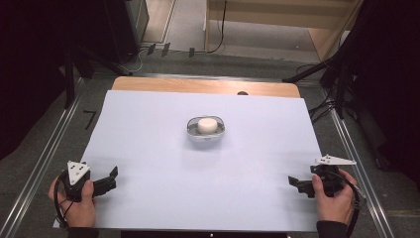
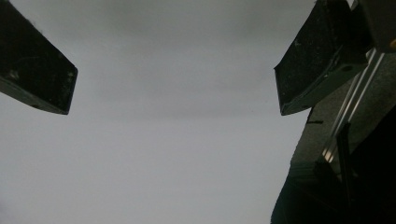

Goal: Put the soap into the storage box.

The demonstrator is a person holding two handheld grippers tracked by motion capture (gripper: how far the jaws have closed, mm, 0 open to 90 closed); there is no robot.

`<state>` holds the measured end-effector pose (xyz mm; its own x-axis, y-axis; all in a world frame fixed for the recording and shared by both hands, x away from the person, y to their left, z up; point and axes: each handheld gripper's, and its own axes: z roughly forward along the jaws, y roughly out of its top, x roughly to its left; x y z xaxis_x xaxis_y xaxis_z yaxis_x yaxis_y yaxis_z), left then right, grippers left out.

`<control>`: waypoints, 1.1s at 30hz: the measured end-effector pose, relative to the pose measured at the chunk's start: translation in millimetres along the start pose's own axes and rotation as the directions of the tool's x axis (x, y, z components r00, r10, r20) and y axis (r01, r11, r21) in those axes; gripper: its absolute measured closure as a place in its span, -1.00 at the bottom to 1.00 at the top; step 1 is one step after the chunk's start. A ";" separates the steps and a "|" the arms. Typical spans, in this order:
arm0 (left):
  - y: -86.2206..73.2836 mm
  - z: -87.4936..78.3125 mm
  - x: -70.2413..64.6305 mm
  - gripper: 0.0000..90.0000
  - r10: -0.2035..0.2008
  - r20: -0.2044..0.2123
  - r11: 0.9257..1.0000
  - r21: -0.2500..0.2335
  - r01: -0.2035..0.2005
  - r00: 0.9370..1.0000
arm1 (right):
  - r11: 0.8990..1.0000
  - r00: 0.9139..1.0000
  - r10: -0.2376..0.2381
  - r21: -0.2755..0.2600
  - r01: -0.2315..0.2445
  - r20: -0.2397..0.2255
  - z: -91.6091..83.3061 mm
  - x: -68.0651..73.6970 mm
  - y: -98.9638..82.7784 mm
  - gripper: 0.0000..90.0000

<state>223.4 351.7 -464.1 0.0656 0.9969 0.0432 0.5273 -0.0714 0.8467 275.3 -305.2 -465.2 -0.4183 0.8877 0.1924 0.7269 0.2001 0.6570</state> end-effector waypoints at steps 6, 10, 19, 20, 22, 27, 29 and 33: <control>0.0 0.2 0.1 -1.00 -0.002 0.001 1.000 -0.001 0.002 1.000 | 0.999 1.000 0.011 -0.041 -0.011 0.001 -10.3 -9.4 -15.2 -1.00; 0.1 0.3 0.3 -1.00 0.001 0.003 1.000 0.001 -0.001 1.000 | 0.997 1.000 0.003 -0.072 -0.004 -0.025 -13.8 -15.4 -23.9 -1.00; 0.2 0.5 0.1 -1.00 0.002 0.003 1.000 0.003 -0.002 1.000 | 0.991 1.000 0.019 -0.133 -0.022 -0.017 -22.5 -34.2 -43.4 -1.00; 0.2 0.6 0.0 -1.00 0.002 0.004 1.000 0.003 -0.002 1.000 | 0.988 1.000 0.027 -0.150 -0.029 -0.011 -24.0 -35.8 -46.2 -1.00; 0.2 1.0 -0.1 -1.00 0.003 0.002 1.000 0.004 -0.003 1.000 | 0.982 0.998 0.041 -0.185 -0.048 -0.039 -23.8 -39.2 -50.8 -1.00; 0.2 1.0 -0.1 -1.00 0.003 0.002 1.000 0.005 -0.003 1.000 | 0.954 0.995 0.073 -0.287 -0.087 -0.062 -29.1 -44.3 -57.5 -1.00; 0.3 1.1 -0.3 -1.00 0.006 0.003 1.000 0.007 -0.006 1.000 | 0.957 0.994 0.082 -0.274 -0.099 -0.075 -27.8 -45.6 -57.6 -1.00; 0.4 0.9 -0.5 -1.00 0.007 0.003 1.000 0.009 -0.007 1.000 | 0.966 0.996 0.066 -0.246 -0.079 -0.061 -24.8 -43.9 -55.3 -1.00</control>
<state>224.4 351.1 -464.3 0.0723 0.9963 0.0474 0.5342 -0.0788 0.8417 240.0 -365.5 -491.9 -0.4017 0.8720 0.2797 0.6011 0.0207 0.7989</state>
